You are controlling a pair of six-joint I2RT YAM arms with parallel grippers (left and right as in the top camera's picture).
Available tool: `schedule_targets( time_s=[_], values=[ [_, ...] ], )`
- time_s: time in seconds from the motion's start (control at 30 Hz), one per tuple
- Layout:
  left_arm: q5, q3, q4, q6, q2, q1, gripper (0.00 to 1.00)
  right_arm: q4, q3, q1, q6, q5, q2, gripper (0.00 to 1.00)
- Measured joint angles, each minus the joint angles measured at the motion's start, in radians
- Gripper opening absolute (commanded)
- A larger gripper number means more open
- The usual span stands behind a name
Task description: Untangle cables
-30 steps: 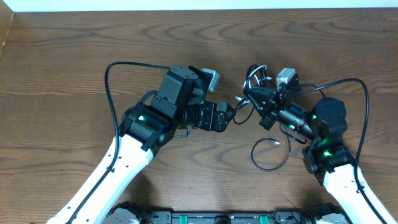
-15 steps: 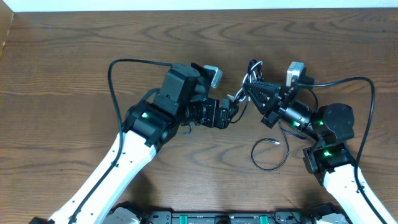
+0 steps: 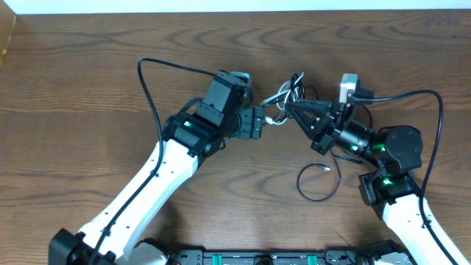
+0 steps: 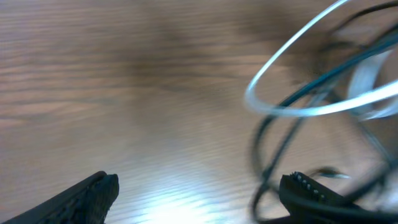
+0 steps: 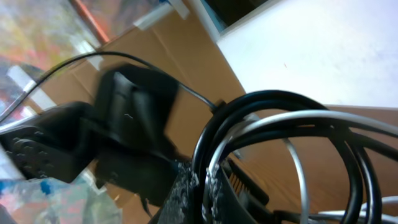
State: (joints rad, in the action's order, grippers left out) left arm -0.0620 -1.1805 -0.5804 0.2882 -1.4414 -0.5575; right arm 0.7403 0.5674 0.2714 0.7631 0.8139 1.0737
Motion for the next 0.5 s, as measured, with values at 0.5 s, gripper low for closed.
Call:
schedule_targets(
  time_s=[0.5],
  values=[
    [0.227,0.0,-0.209,0.0,-0.037,0.137,0.75,0.085,0.0,-0.08,0.042,0.028,0.0,0.01]
  ],
)
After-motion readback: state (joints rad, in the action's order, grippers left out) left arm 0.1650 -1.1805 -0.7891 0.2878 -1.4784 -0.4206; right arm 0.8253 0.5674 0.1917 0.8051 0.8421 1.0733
